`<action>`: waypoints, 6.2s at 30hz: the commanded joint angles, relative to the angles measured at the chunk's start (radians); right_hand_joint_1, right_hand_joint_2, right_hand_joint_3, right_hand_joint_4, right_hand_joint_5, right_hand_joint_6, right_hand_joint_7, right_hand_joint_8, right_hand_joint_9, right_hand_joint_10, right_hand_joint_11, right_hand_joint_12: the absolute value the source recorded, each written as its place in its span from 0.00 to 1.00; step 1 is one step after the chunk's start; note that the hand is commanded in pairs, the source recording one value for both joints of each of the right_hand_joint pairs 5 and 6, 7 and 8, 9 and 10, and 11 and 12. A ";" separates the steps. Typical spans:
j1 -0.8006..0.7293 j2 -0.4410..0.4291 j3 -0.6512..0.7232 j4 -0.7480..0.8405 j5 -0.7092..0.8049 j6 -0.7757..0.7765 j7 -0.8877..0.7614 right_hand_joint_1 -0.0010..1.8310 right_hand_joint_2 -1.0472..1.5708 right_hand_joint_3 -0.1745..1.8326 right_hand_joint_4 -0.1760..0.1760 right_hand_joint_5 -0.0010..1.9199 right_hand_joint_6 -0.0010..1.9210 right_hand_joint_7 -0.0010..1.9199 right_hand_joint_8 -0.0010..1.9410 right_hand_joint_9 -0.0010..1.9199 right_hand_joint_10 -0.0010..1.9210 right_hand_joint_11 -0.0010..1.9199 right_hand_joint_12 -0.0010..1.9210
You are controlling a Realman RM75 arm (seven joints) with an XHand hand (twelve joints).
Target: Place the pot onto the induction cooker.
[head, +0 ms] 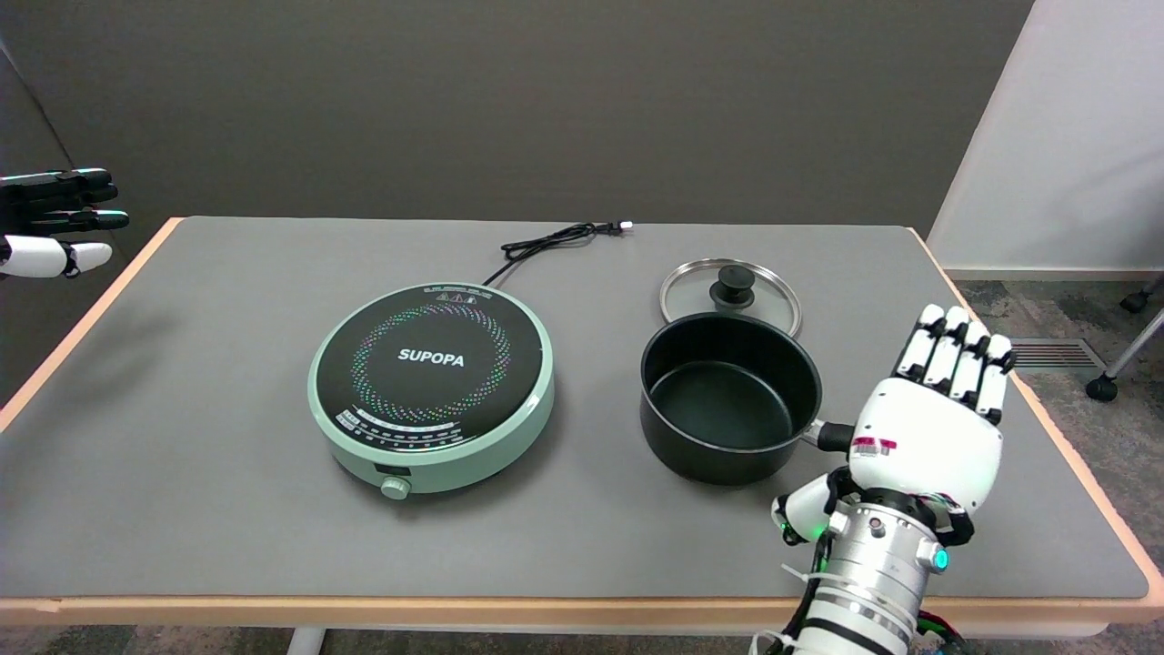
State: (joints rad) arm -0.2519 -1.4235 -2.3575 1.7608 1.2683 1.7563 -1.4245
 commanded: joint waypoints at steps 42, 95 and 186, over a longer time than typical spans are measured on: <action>0.136 0.094 0.299 0.095 0.611 -0.214 -0.136 0.65 0.13 0.68 0.31 0.01 0.01 0.01 0.01 0.01 0.01 0.01 0.01; 0.127 0.094 0.251 0.106 0.687 -0.144 -0.231 0.63 0.21 0.43 0.53 0.01 0.01 0.01 0.01 0.01 0.01 0.01 0.01; 0.133 0.078 0.215 0.108 0.677 -0.154 -0.233 0.65 0.18 1.00 0.43 0.62 0.62 0.62 0.62 0.62 0.62 0.62 0.62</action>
State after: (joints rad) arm -0.1190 -1.3343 -2.1115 1.8670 1.9505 1.5681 -1.6574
